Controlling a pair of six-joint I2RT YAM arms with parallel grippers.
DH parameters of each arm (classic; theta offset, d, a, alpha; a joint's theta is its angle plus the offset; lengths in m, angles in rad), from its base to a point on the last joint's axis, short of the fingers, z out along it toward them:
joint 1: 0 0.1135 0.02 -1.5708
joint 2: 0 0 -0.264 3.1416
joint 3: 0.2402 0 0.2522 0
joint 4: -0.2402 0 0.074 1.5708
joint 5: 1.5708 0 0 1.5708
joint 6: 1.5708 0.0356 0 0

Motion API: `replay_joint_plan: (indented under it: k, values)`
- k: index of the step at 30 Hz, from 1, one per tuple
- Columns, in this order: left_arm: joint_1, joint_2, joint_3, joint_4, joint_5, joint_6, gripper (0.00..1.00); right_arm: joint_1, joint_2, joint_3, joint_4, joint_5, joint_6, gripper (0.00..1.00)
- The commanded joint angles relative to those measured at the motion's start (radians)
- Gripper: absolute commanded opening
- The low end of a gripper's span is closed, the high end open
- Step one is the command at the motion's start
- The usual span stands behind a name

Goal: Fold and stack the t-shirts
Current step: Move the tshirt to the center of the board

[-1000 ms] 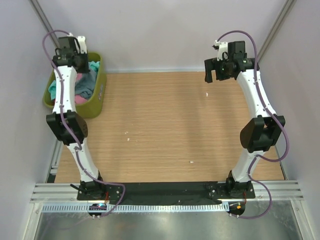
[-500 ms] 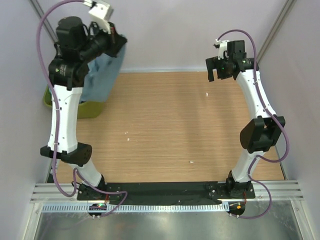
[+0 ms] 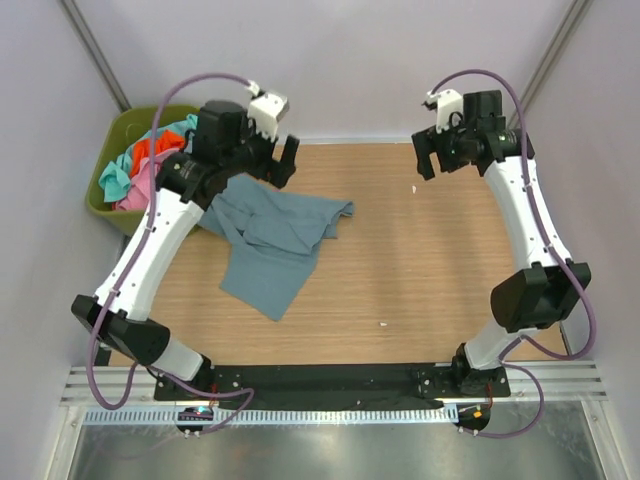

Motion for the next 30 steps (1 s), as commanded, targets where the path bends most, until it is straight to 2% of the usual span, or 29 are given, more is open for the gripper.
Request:
replay_joint_plan:
  k: [1, 2, 4, 6, 8, 9, 13, 18, 24, 25, 28, 30]
  values:
    - [0.074, -0.098, -0.253, 0.016, -0.139, 0.086, 0.92, 0.053, -0.091, -0.057, -0.14, -0.236, -0.212, 0.88]
    - [0.088, -0.14, -0.368, 0.015, -0.174, 0.078, 0.91, 0.094, -0.113, -0.097, -0.133, -0.254, -0.244, 0.87]
    - [0.132, -0.177, -0.461, 0.015, -0.194, 0.063, 0.91, 0.154, -0.222, -0.273, -0.009, -0.246, -0.324, 0.88]
    - [0.178, -0.227, -0.568, 0.0, -0.177, 0.051, 0.9, 0.278, -0.294, -0.406, 0.115, -0.206, -0.385, 0.91]
    - [0.191, -0.256, -0.627, -0.01, -0.151, 0.049, 0.9, 0.388, -0.305, -0.474, 0.185, -0.169, -0.394, 0.91]
    - [0.189, -0.273, -0.68, -0.01, -0.109, 0.049, 0.9, 0.409, -0.286, -0.482, 0.243, -0.149, -0.387, 0.91]
    - [0.189, -0.231, -0.746, 0.012, 0.003, 0.006, 0.88, 0.428, -0.2, -0.435, 0.289, -0.161, -0.267, 0.91]
    - [0.187, -0.09, -0.762, 0.029, 0.037, 0.008, 0.88, 0.428, -0.16, -0.386, 0.305, -0.189, -0.253, 0.92]
    - [0.187, 0.197, -0.627, 0.013, 0.027, -0.021, 0.85, 0.429, -0.184, -0.385, 0.314, -0.153, -0.269, 0.95]
    - [0.187, 0.266, -0.584, 0.009, 0.018, -0.026, 0.83, 0.429, -0.193, -0.399, 0.311, -0.14, -0.275, 0.95]
    - [0.181, 0.34, -0.538, 0.007, 0.01, -0.029, 0.77, 0.429, -0.229, -0.421, 0.311, -0.12, -0.302, 0.95]
    - [0.166, 0.38, -0.519, 0.01, 0.013, -0.02, 0.68, 0.429, -0.242, -0.441, 0.314, -0.104, -0.309, 0.96]
